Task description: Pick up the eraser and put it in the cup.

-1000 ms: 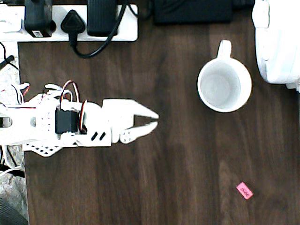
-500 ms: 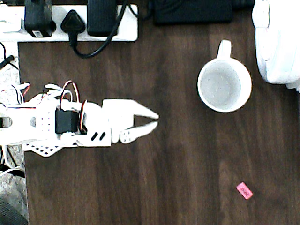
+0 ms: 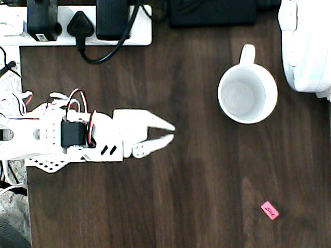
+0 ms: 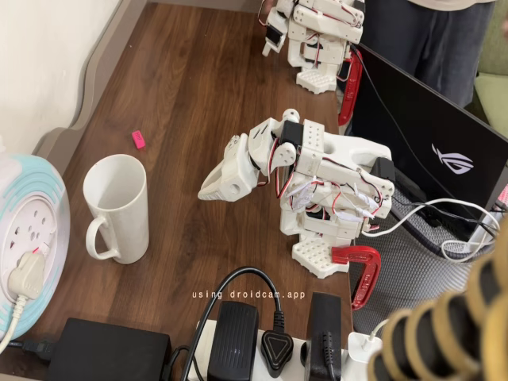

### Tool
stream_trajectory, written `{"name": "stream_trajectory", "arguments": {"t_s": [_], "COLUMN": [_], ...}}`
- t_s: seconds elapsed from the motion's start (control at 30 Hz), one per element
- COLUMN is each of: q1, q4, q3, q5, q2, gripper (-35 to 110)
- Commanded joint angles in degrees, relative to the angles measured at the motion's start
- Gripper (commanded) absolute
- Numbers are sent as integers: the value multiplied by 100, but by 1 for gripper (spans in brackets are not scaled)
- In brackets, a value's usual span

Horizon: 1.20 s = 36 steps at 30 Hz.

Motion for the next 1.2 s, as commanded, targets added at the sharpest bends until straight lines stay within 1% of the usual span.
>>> {"name": "stream_trajectory", "arguments": {"t_s": [0.0, 0.37, 0.43, 0.5, 0.53, 0.57, 0.6, 0.63, 0.7, 0.73, 0.77, 0.83, 0.93, 1.07, 1.17], "q1": [18, 26, 88, 123, 193, 211, 202, 281, 527, 694, 826, 1046, 1397, 1793, 1907], "q4": [176, 176, 185, 185, 185, 167, 79, -185, -1266, -1837, -2127, -2215, -2215, -2224, -2136], "q3": [97, 97, 97, 97, 97, 88, 26, -88, -642, -1169, -1723, -3120, -4693, -6302, -7330], "q5": [-404, -404, -422, -422, -483, -1063, -1406, -1415, -1072, -870, -694, -211, 308, 914, 1380], "q2": [79, 79, 79, 79, 79, 53, -44, -246, -1362, -2347, -3208, -4834, -6548, -8411, -9431], "gripper": [4, 4, 0, 0, 0, 0, 0, 0, 3, 7, 9, 10, 11, 13, 15]}}
